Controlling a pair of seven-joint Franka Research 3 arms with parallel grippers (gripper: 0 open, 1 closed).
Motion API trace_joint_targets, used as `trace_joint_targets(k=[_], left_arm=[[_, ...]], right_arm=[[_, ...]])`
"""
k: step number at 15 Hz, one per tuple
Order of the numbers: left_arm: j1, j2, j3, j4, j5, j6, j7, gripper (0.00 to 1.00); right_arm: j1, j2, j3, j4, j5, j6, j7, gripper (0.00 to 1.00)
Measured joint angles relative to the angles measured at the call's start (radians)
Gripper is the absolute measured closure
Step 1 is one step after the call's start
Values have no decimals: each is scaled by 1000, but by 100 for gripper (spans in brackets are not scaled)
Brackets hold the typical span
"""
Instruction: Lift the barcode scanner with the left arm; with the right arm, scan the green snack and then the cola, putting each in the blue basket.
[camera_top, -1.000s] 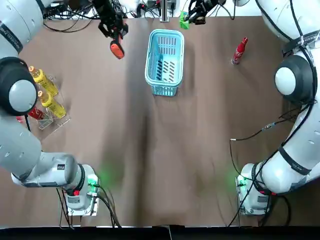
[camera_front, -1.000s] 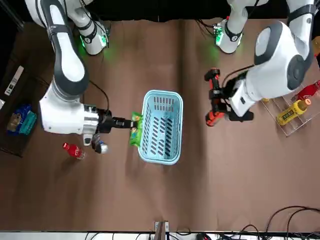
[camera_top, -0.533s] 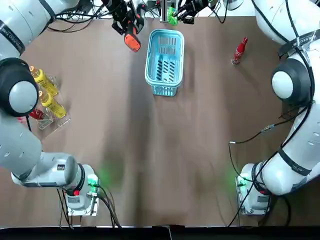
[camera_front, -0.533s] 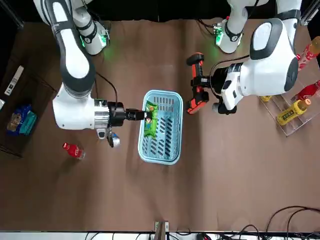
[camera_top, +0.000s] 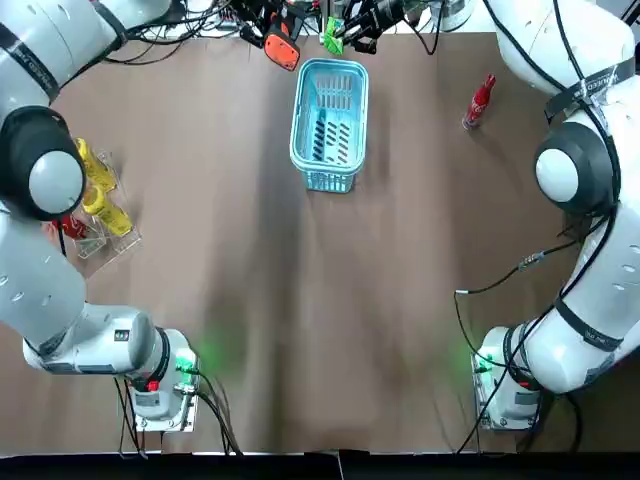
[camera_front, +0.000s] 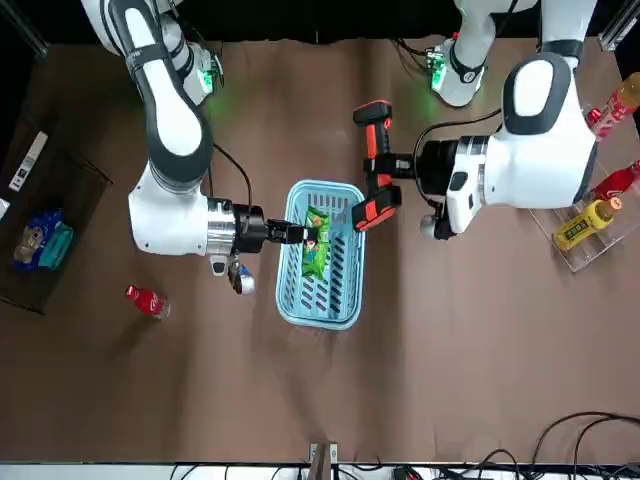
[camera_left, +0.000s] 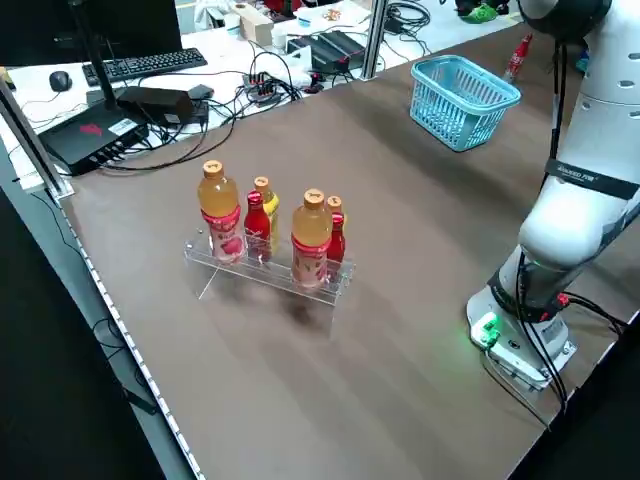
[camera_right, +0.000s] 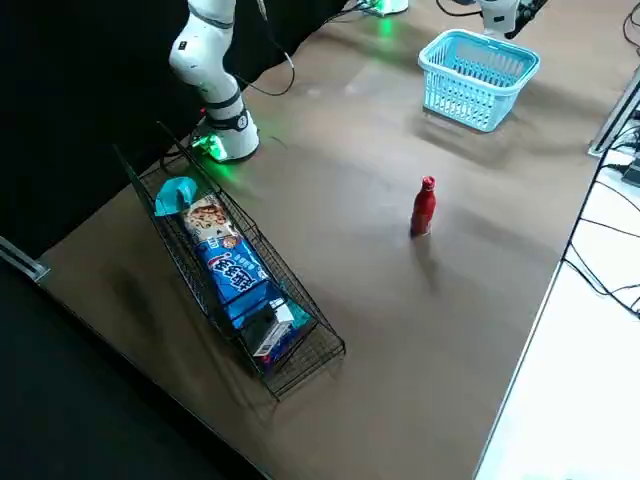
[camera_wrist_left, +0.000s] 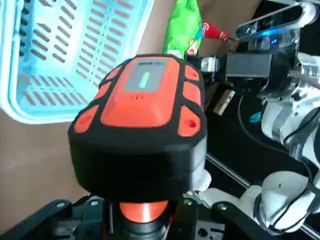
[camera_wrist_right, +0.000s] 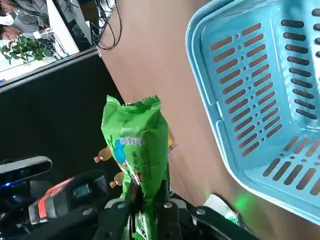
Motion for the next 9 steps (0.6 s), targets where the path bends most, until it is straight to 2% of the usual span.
trace_joint_targets(k=[4, 9], left_arm=[[-53, 35, 0, 4, 0, 129, 26, 66], [-75, 64, 0, 25, 0, 171, 31, 66]], right_arm=[[0, 0, -1, 0, 0, 0, 0, 83], [-3, 0, -2, 0, 0, -1, 0, 83]])
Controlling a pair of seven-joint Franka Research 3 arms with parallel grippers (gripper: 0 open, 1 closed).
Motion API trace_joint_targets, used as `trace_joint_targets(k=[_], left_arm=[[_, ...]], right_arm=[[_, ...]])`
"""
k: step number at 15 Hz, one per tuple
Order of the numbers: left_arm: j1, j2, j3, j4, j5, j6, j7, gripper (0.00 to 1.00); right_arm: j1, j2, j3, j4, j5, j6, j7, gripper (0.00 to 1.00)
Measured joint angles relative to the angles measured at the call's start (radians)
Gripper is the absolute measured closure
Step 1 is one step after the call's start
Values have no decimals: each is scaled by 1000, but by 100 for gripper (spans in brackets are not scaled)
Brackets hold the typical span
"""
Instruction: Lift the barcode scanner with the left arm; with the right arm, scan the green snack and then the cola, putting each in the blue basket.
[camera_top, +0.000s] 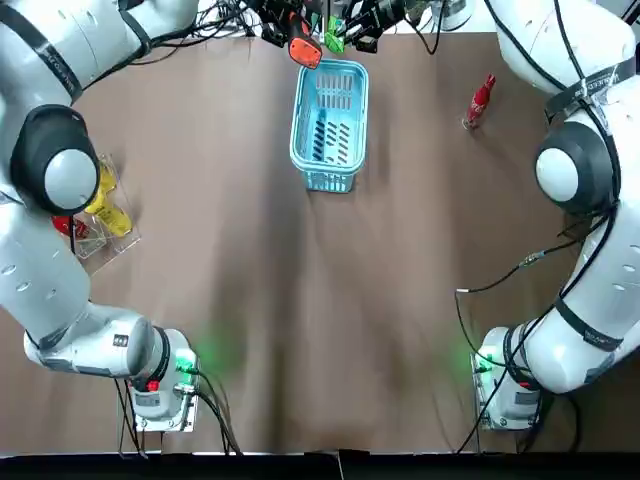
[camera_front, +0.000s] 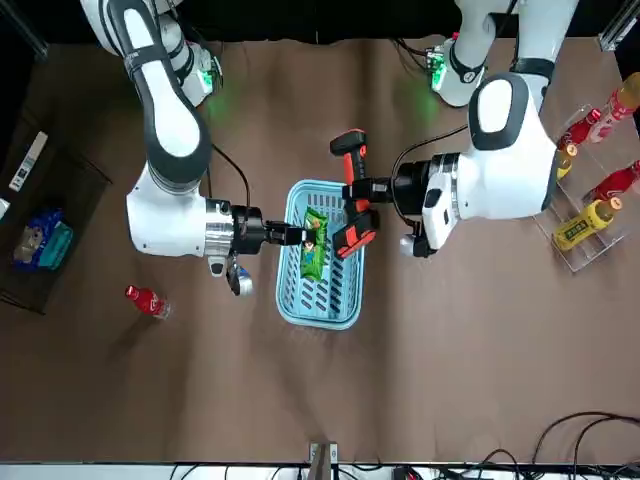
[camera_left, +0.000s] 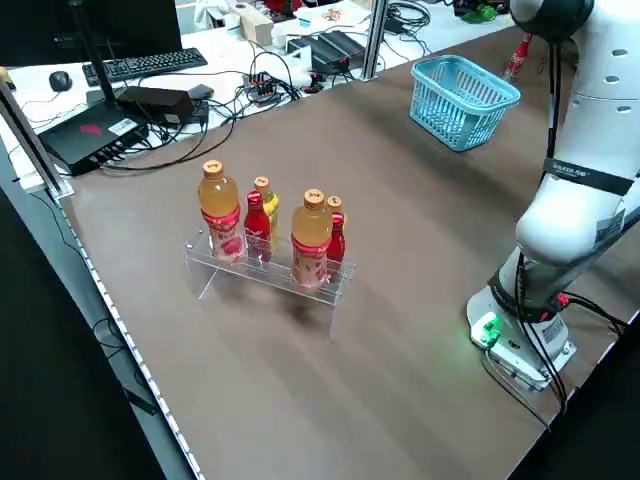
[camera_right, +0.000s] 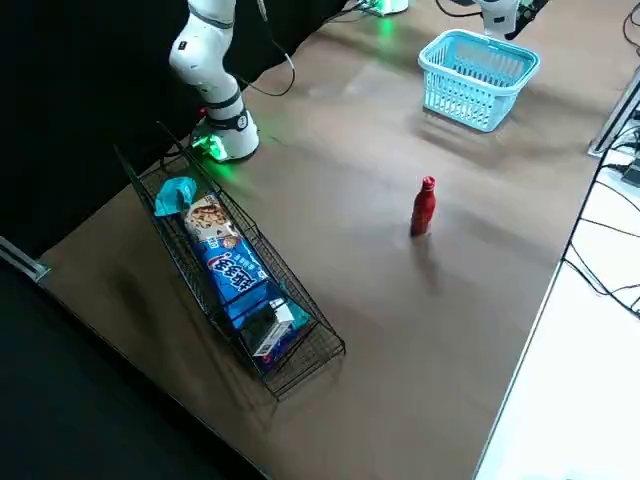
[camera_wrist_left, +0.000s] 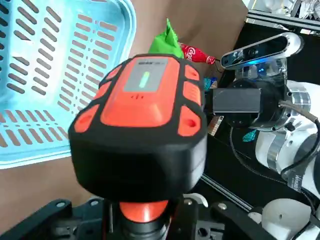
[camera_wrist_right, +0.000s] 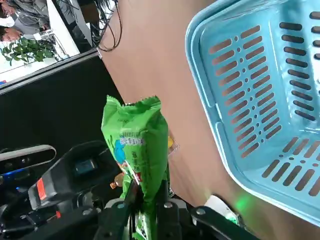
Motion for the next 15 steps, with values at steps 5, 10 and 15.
trace_joint_targets(k=[5, 10, 15], left_arm=[[-39, 33, 1, 25, 0, 37, -1, 66], [-39, 34, 4, 26, 0, 37, -13, 66], [-34, 34, 7, 27, 25, -53, -43, 66]], right_arm=[[-7, 0, -5, 0, 0, -1, 0, 83], [-8, 0, -5, 0, 0, -2, -2, 83], [-7, 0, -5, 0, -2, -2, -4, 84]])
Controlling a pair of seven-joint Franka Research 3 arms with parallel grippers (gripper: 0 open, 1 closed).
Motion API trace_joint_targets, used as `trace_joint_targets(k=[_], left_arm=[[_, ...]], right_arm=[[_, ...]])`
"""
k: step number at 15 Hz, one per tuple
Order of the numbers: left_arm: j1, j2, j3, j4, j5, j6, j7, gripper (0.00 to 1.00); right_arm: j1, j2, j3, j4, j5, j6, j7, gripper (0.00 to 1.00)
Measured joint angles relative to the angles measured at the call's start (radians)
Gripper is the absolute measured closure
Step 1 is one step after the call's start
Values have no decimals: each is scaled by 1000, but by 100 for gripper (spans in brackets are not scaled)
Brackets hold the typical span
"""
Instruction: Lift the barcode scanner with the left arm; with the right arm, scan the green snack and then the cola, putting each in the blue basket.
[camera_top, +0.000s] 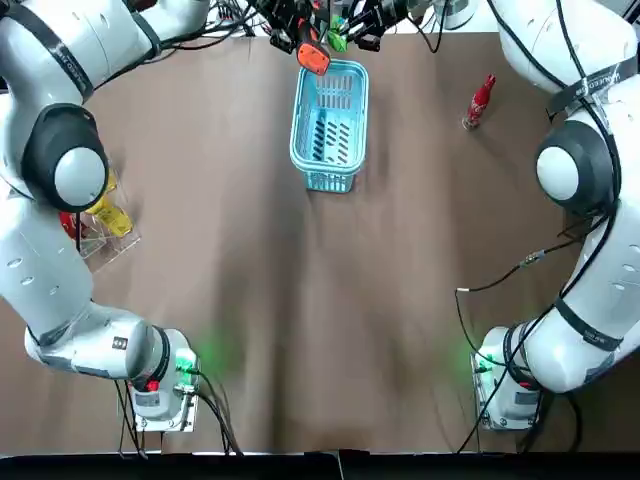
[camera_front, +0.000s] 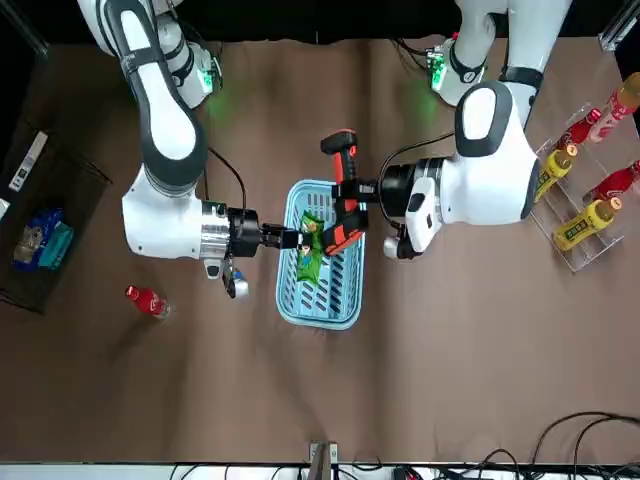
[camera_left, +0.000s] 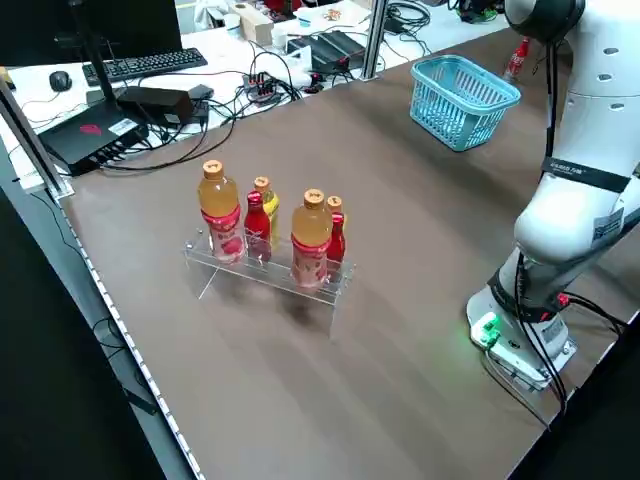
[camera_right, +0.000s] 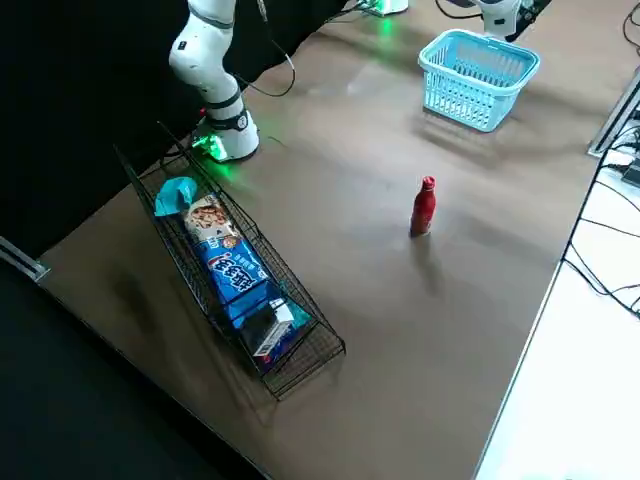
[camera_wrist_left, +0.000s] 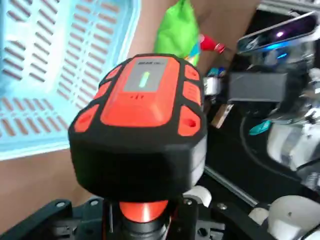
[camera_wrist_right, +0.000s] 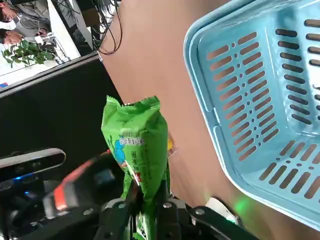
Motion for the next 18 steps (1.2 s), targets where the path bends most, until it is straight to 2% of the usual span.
trace_joint_targets(k=[4, 9, 11, 14, 18], left_arm=[[13, 0, 5, 2, 19, -57, -26, 66], [79, -10, 6, 15, 49, -108, -30, 66], [95, -20, 6, 20, 149, -123, -49, 66], [91, -28, -2, 21, 353, -126, -75, 66], [88, -29, -6, 21, 398, -126, -81, 66]], right_arm=[[-1, 0, -1, 0, -12, 0, -1, 84], [1, 0, 0, -1, -20, -1, -2, 84], [2, 6, 0, -5, -51, -1, -2, 84], [15, 38, 2, -12, -201, -1, -2, 84], [46, 67, 3, -12, -292, 4, -2, 84]])
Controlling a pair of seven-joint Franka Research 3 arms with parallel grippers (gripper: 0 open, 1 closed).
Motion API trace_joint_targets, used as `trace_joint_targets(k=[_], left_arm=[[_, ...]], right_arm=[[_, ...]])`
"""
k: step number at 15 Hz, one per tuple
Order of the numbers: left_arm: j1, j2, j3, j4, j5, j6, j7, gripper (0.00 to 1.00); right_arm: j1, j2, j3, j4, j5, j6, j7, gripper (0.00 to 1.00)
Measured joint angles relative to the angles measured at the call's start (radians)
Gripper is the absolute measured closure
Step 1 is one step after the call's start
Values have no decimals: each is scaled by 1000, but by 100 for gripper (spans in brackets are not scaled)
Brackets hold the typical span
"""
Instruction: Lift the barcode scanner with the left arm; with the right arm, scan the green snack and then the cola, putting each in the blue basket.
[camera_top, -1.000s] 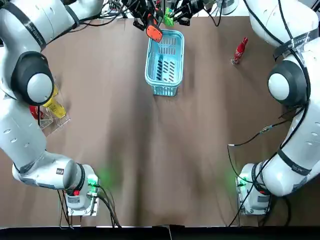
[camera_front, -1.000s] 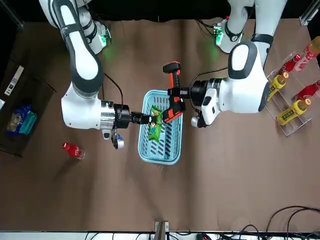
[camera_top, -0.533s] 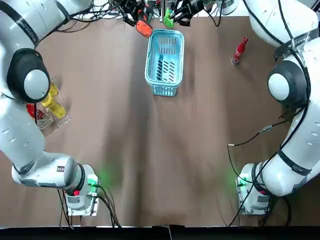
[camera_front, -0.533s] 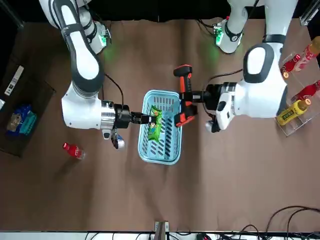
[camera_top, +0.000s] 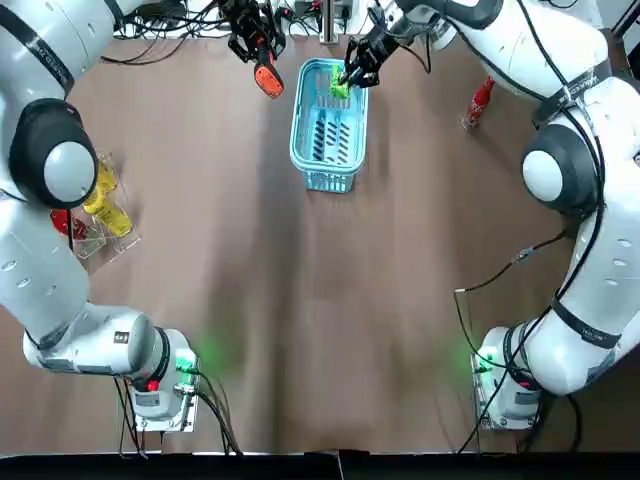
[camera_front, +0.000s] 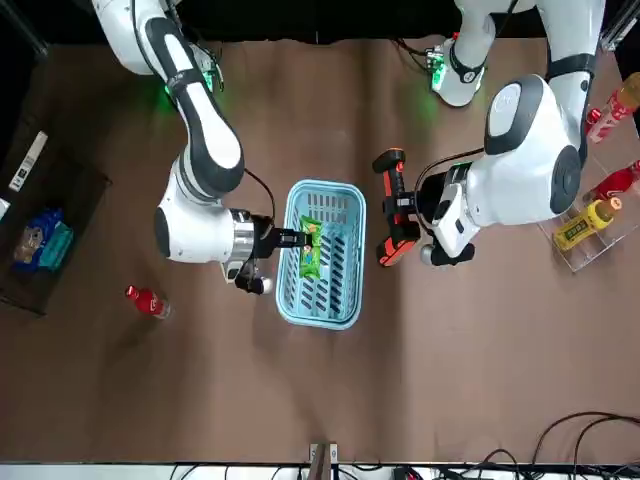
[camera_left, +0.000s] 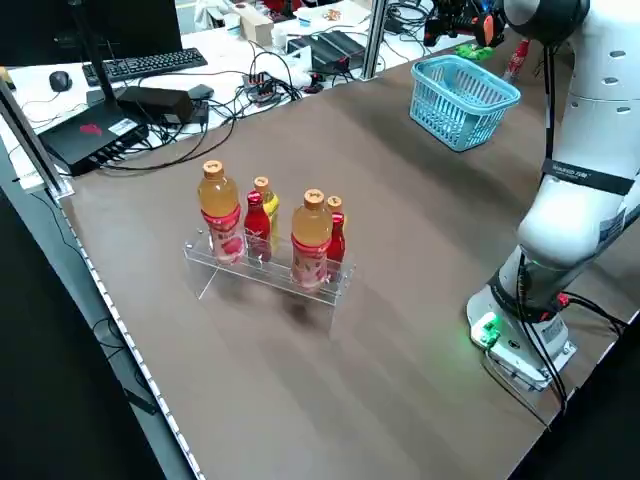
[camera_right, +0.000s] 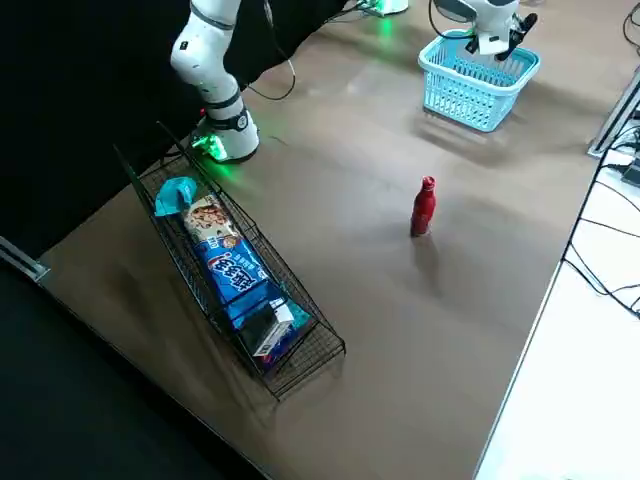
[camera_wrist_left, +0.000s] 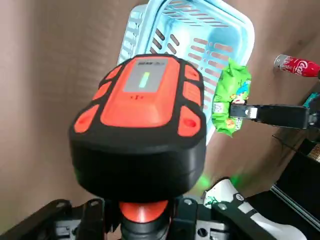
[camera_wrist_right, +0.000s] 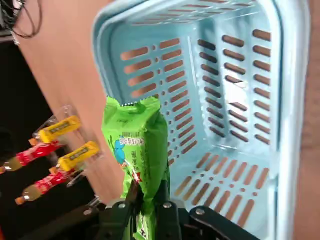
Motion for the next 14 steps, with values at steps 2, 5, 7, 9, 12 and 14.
trace_joint_targets(k=[2, 5, 7, 9, 12, 14], left_arm=[[0, -1, 0, 0, 2, 0, 0, 66], [0, -4, 0, 0, 24, 0, 0, 66], [0, -4, 0, 0, 24, 0, 0, 66], [0, -4, 0, 0, 24, 0, 0, 66], [0, -4, 0, 0, 24, 0, 0, 66], [0, -4, 0, 0, 24, 0, 0, 66]], right_arm=[[5, 5, 0, 0, -38, 0, 0, 84], [22, 19, 0, 0, -48, 25, 0, 84], [39, 26, 0, 0, -51, 94, 0, 84], [46, 32, 0, 0, -52, 129, 0, 83], [42, 34, -5, 1, -54, 137, -1, 67], [39, 34, -7, 8, -54, 137, -3, 52]])
